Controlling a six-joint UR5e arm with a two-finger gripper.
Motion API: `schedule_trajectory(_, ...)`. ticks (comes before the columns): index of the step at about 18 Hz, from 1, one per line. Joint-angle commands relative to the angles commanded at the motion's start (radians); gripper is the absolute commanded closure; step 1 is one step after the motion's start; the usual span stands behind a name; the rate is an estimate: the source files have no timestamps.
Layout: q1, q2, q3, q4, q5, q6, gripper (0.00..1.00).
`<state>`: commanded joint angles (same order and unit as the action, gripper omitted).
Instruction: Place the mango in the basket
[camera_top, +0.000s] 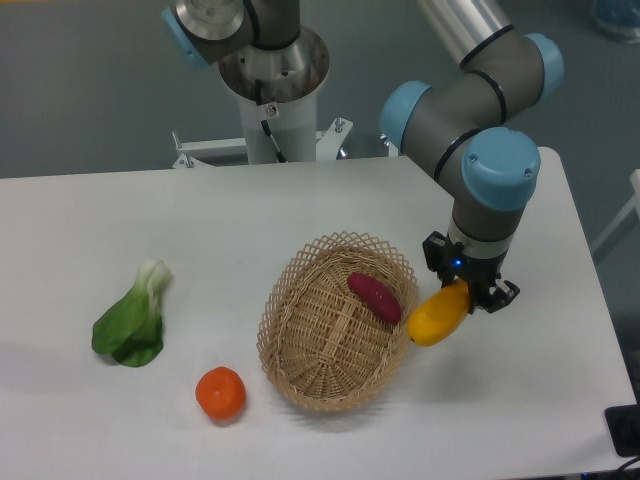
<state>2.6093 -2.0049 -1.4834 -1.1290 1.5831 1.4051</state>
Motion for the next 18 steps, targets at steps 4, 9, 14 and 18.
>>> schedule_trajectory(4, 0.0, 0.0, 0.0, 0.0, -0.002, -0.003, 0.71)
schedule_trajectory(9, -0.002, 0.0, 0.002, -0.002, -0.002, -0.005, 0.7)
schedule_trajectory(14, -0.002, 0.002, -0.008, 0.003, 0.0, -0.005, 0.7)
schedule_trajectory(18, -0.006, 0.029, -0.046, 0.0, -0.006, -0.005, 0.69)
